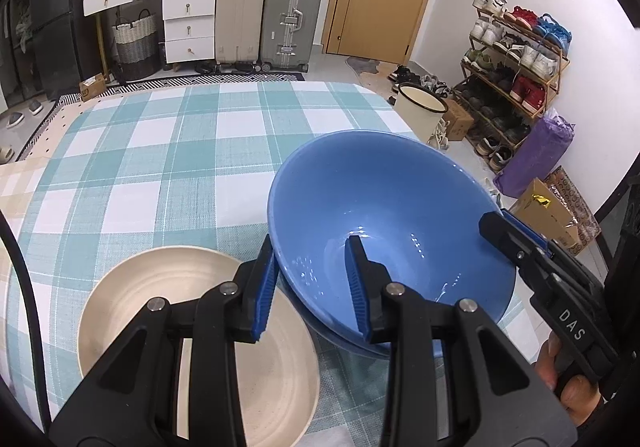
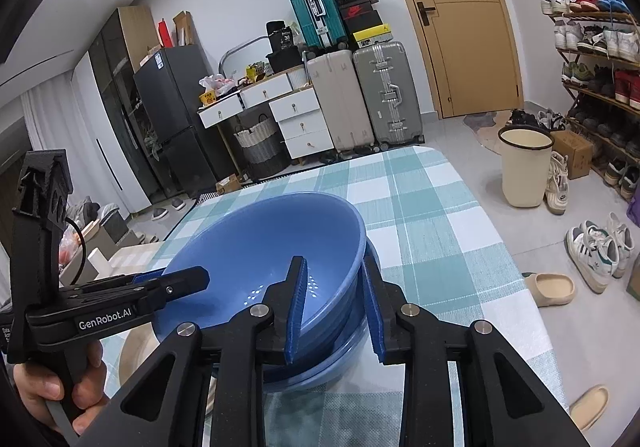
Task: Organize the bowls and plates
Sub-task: 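Lower the held bowl into the other light-blue bowl with both grippers, then open both grippers and release the nested bowl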
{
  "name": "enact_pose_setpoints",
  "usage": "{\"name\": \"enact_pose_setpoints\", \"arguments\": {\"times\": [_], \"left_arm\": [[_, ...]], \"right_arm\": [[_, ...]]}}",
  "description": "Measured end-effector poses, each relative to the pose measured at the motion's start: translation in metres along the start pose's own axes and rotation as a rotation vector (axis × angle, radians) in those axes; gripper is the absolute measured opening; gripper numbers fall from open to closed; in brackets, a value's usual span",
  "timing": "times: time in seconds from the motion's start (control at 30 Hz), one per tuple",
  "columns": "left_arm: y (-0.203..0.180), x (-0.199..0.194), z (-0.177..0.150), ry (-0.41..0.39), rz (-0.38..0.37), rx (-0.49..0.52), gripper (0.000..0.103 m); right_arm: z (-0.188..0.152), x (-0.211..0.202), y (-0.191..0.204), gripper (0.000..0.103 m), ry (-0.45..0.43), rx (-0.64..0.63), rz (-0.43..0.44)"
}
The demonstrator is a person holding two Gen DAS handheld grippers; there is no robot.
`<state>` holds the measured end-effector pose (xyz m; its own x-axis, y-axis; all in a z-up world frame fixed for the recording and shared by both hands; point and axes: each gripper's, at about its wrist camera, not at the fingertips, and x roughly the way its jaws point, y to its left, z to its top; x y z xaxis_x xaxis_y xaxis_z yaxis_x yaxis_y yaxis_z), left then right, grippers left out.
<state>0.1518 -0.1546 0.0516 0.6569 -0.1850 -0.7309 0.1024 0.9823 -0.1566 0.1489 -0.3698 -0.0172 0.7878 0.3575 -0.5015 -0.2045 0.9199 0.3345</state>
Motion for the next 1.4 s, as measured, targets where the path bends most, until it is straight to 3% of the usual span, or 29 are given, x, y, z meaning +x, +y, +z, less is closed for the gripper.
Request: {"name": "enact_pose_setpoints", "arguments": {"times": [0.53, 1.27, 1.4], "left_arm": [[-0.005, 0.013, -0.006, 0.003, 0.055, 0.058, 0.029], [0.005, 0.026, -0.008, 0.072, 0.019, 0.04, 0.03], [0.006, 0.025, -0.007, 0.077, 0.005, 0.037, 0.038]], "right_arm": [[-0.007, 0.008, 0.005, 0.029, 0.031, -0.035, -0.039], [-0.009, 0.011, 0.0, 0.037, 0.059, -0.015, -0.019], [-0.007, 0.006, -0.006, 0.053, 0.037, 0.027, 0.016]]}}
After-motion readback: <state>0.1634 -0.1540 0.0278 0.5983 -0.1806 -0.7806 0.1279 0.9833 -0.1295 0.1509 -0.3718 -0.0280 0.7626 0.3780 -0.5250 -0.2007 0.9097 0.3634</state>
